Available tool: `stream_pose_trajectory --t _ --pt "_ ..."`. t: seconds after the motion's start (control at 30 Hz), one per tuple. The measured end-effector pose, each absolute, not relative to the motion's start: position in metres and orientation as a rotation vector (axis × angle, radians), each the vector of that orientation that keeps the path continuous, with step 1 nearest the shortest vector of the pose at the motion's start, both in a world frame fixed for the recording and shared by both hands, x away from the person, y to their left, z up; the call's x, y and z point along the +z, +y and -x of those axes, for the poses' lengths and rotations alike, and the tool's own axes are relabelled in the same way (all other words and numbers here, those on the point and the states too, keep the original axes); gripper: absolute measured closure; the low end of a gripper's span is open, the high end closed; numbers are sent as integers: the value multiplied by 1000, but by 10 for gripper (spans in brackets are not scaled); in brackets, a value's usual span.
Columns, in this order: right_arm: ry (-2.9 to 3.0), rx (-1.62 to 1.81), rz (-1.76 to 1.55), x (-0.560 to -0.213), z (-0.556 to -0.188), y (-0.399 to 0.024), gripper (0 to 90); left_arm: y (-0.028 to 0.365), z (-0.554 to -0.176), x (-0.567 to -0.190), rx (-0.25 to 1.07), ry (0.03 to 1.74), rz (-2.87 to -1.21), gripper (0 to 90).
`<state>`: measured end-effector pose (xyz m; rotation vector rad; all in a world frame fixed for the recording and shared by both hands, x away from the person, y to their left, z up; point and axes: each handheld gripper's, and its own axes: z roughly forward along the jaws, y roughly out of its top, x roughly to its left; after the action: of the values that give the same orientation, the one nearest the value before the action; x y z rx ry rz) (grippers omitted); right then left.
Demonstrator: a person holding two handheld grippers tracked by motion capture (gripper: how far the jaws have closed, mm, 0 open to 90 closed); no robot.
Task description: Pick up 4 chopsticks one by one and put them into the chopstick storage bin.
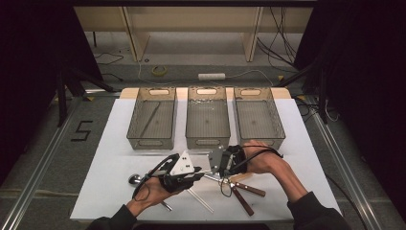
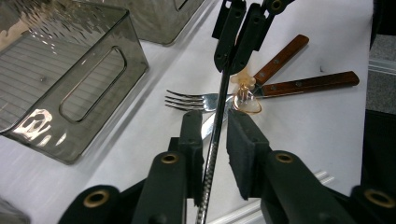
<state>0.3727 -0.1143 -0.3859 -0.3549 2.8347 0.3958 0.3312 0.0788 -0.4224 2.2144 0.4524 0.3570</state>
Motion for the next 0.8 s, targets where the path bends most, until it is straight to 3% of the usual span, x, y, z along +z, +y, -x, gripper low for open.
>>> stream_pose_trajectory --t 0.47,0.8 --pt "2845 382 407 -388 -369 -114 867 79 -329 -421 293 360 -2240 855" --pt "2824 423 409 -384 -371 -116 837 84 -330 -419 279 379 -2208 865"
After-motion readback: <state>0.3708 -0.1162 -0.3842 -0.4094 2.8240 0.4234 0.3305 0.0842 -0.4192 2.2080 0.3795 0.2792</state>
